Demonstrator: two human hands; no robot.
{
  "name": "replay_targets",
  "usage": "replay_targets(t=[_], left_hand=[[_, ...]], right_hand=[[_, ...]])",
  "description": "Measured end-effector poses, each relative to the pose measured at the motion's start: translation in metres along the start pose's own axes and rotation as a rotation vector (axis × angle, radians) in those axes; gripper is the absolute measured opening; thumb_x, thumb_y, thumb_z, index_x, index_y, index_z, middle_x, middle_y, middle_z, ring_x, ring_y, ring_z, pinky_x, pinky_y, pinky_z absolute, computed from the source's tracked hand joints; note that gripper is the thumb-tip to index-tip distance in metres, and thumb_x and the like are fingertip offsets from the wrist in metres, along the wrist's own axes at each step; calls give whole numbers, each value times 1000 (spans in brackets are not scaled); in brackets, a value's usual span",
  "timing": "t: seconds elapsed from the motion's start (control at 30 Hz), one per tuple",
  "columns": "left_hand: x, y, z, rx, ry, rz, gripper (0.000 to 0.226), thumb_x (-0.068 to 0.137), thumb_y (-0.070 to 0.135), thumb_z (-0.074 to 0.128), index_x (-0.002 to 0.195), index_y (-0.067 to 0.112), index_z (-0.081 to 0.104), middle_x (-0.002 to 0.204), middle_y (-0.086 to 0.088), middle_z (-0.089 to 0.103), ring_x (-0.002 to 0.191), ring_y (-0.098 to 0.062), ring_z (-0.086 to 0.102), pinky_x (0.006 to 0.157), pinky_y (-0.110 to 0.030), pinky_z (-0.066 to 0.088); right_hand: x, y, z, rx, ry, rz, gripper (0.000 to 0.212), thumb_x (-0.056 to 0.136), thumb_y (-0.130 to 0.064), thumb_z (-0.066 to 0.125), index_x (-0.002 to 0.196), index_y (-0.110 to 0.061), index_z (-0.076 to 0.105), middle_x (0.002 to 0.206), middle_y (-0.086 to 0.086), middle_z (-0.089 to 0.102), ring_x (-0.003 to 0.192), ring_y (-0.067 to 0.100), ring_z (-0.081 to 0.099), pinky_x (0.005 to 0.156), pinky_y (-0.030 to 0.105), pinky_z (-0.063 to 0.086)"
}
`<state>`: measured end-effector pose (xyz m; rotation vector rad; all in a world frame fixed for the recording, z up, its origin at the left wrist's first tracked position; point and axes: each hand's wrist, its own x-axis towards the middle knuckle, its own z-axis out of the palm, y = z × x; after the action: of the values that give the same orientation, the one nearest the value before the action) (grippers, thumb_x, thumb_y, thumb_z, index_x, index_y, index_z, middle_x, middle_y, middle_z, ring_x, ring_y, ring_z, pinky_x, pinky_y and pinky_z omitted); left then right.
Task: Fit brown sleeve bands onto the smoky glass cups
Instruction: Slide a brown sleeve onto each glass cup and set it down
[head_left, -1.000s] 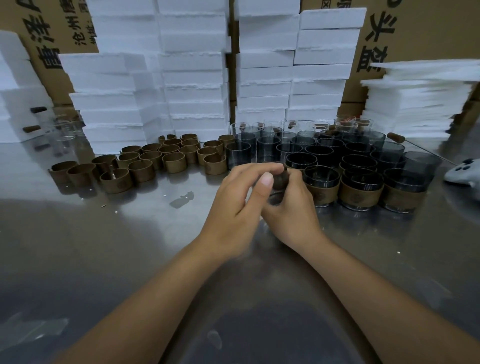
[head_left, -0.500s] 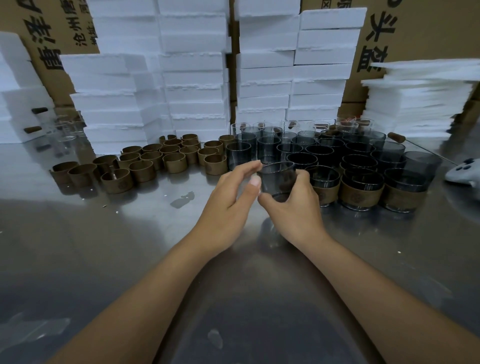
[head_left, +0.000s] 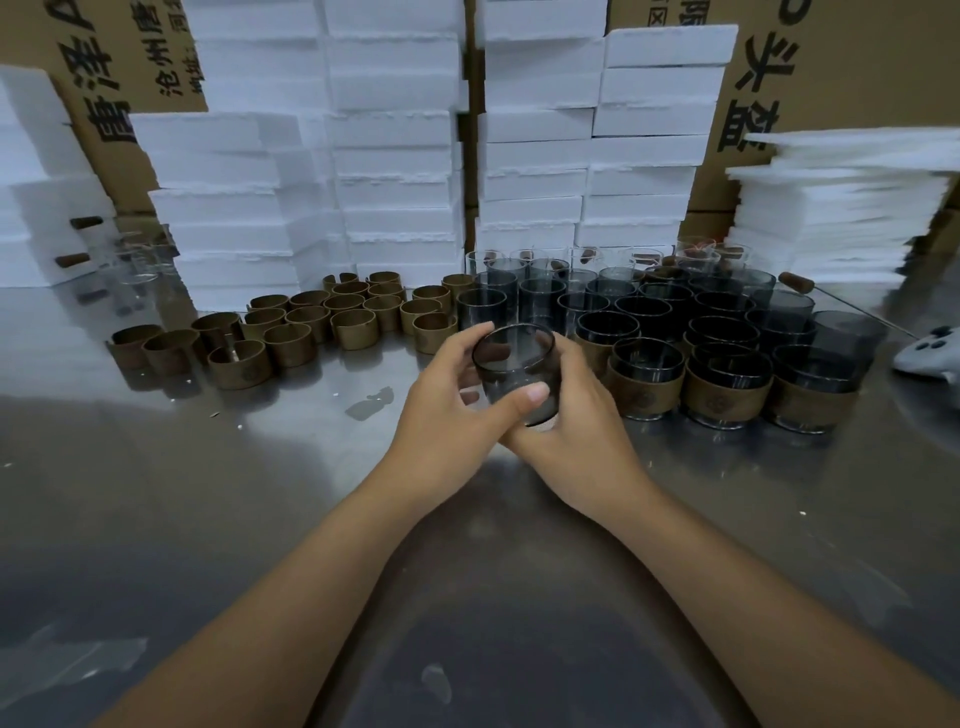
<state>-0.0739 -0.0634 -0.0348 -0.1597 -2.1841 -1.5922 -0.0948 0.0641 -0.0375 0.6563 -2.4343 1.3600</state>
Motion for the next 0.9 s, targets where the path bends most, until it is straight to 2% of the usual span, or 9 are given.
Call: replay_targets(t=[0.1,0.17,0.23,0.3,0.37,0.5,0.6,0.7,0.9], left_hand=[[1,0,-4,19,73,-11,62,75,27,79,130,29,49,120,8,62,116,-9,56,102,-40,46],[2,2,-6,13,142,-9,60,75,28,79,128,30,49,118,12,62,113,-7,57,100,-38,47],[2,4,-8,-7,196,-7,62,74,26,80,128,27,50,116,11,63,111,-9,58,98,-40,48],[1,5,-8,-7,208,-3,64,73,25,81,130,24,51,118,8,63,111,-11,58,97,-43,48],[-1,5,-8,21,184,7,63,72,26,81,128,26,51,118,10,62,112,-9,57,98,-39,48],[-5,8,-4,63,111,34,67,70,26,82,127,32,47,117,16,59,112,0,55,97,-27,44],[-9,9,0,74,69,45,70,69,26,83,131,26,48,119,12,61,113,-4,56,98,-26,43],[-10,9,2,74,52,69,72,68,24,84,131,27,48,119,13,61,113,-1,56,97,-16,41],[-9,11,1,3,83,76,70,64,17,86,124,27,52,114,13,64,108,1,59,94,-14,43]], right_hand=[[-1,3,0,-115,-128,9,98,76,-32,74,152,-23,13,151,-5,35,136,20,37,106,43,39],[0,6,1,-166,-132,14,89,82,-21,67,152,-20,14,152,-2,32,134,20,37,108,39,36],[3,6,1,-100,-20,23,58,86,-6,56,141,-16,39,137,0,46,115,14,51,96,21,41],[6,3,-2,70,110,137,33,89,2,47,111,-18,61,111,-3,60,92,9,59,73,7,41],[10,0,-5,322,163,291,26,93,-2,46,89,-21,64,86,-7,65,78,9,65,62,8,43],[12,-5,-10,716,110,505,15,96,-17,50,91,-18,64,64,-8,70,60,5,68,74,25,50],[11,-11,-12,862,73,567,17,97,-15,50,97,-10,66,79,5,74,70,14,70,74,26,54],[9,-14,-13,950,65,598,22,96,-12,49,104,-1,67,97,15,73,82,21,68,78,30,54],[6,-18,-11,1143,-11,641,25,99,-22,47,108,-7,64,96,9,70,82,18,65,84,31,50]])
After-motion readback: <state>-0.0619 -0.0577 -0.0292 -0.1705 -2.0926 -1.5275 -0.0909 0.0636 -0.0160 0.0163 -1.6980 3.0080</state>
